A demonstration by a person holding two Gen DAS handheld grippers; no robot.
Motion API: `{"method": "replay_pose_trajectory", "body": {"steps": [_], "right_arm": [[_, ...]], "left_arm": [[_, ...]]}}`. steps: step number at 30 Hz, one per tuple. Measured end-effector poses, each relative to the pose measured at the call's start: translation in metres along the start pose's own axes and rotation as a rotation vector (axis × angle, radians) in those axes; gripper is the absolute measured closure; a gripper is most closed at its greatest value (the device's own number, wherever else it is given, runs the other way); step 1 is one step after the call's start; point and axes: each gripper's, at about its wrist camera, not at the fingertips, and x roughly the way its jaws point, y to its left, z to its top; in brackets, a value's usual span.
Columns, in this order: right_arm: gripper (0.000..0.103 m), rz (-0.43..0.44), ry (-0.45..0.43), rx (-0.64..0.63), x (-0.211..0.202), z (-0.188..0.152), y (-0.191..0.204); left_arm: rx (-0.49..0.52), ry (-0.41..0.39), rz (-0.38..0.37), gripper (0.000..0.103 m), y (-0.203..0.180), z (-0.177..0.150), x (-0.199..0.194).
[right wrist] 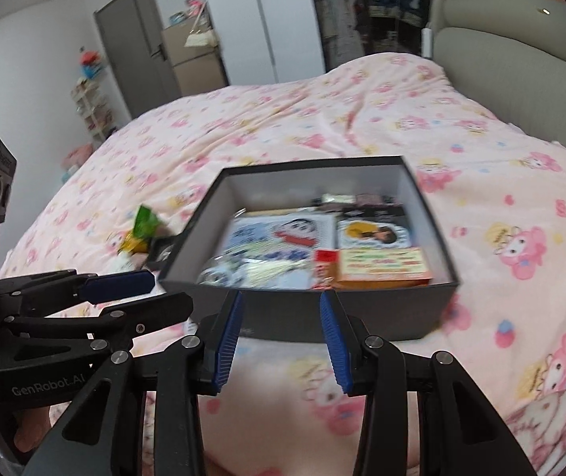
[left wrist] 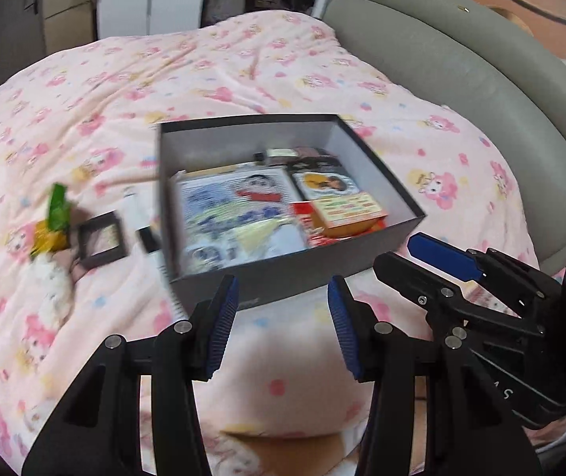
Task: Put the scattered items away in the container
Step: 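Move the open left gripper back toward the items beside the box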
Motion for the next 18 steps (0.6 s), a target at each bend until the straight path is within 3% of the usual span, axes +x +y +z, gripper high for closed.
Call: {"method": "replay_pose_trajectory", "body": {"steps": [8,18], "right_arm": [[0.070,0.092,0.033,-0.117,0.017,0.004,0.072],[0.070,0.235,0.195,-0.167,0.081,0.003,0.150]], "left_arm": [[-0.149,-0.045,0.043,0.056,0.069,-0.028,-0.033],[-0.281,-0.052,0.074,0.055,0.161,-0.056,-0.046]]}}
